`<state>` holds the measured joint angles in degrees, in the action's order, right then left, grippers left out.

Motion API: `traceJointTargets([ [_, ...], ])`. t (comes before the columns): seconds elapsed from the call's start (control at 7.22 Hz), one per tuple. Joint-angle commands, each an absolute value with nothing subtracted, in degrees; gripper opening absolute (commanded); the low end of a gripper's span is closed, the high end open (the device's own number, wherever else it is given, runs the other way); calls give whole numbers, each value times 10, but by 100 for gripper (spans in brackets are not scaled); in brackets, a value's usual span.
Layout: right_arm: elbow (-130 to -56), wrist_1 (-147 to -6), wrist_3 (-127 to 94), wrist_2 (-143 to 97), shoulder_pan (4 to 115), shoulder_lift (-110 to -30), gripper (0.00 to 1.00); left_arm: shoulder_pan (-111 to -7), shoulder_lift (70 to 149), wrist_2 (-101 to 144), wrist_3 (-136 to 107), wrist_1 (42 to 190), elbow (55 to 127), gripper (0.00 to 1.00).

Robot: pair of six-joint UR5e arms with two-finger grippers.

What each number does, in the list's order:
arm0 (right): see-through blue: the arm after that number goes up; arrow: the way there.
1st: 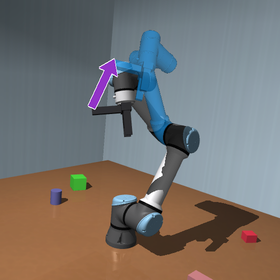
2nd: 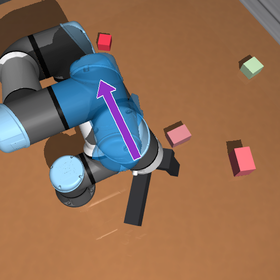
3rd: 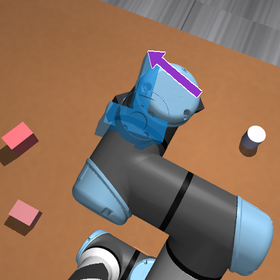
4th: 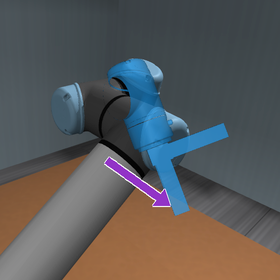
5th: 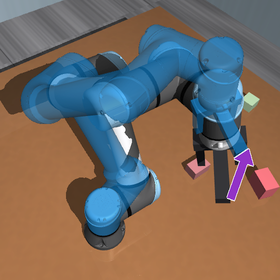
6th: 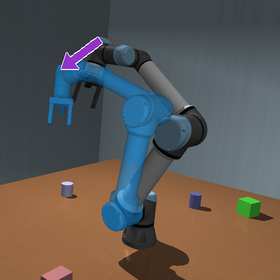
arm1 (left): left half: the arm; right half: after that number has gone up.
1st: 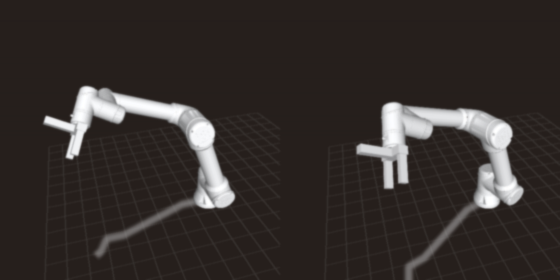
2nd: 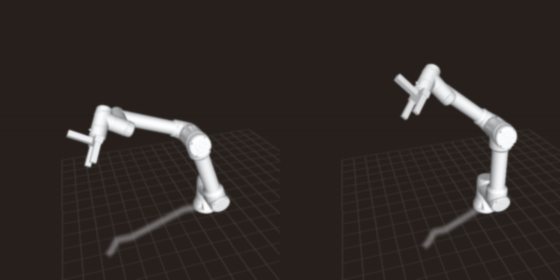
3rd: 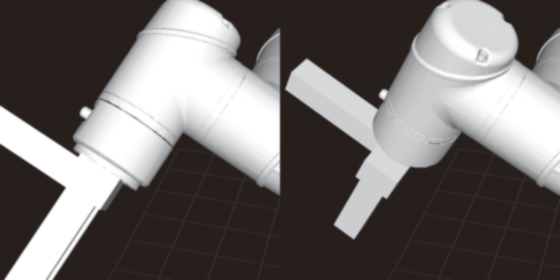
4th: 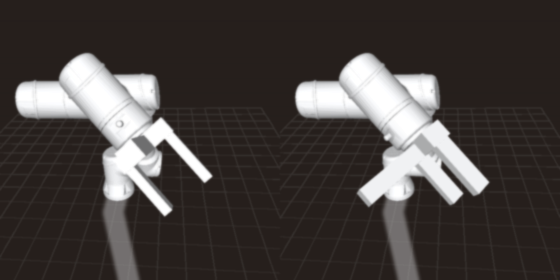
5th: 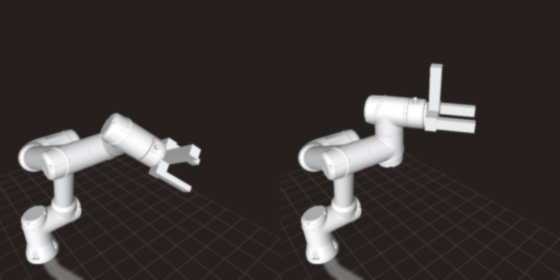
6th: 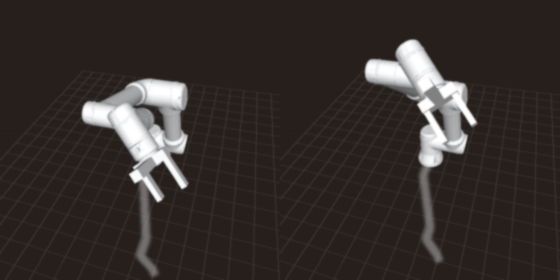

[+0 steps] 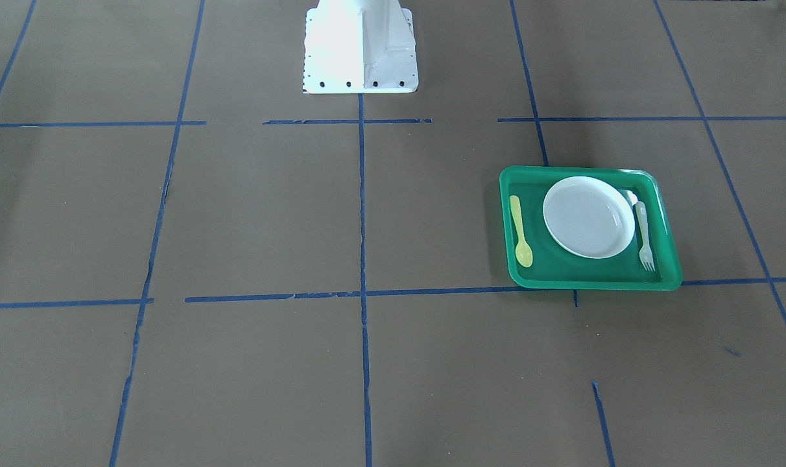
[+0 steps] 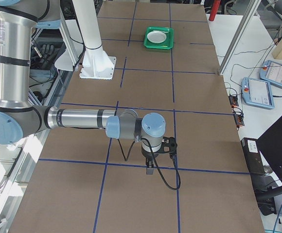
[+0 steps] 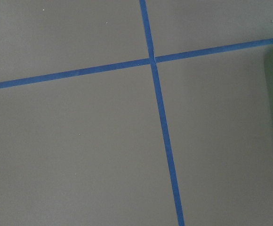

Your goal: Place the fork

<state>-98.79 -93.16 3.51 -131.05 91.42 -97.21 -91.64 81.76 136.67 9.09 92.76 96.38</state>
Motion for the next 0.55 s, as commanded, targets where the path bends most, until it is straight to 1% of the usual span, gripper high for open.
traceJointTargets([
  [0.0, -988, -932, 35, -1310, 914, -972, 100, -917, 817, 1366, 91, 918, 963, 100],
  [0.42, -989, -932, 35, -1310, 914, -972, 100, -918, 811, 1366, 91, 916, 962, 100],
])
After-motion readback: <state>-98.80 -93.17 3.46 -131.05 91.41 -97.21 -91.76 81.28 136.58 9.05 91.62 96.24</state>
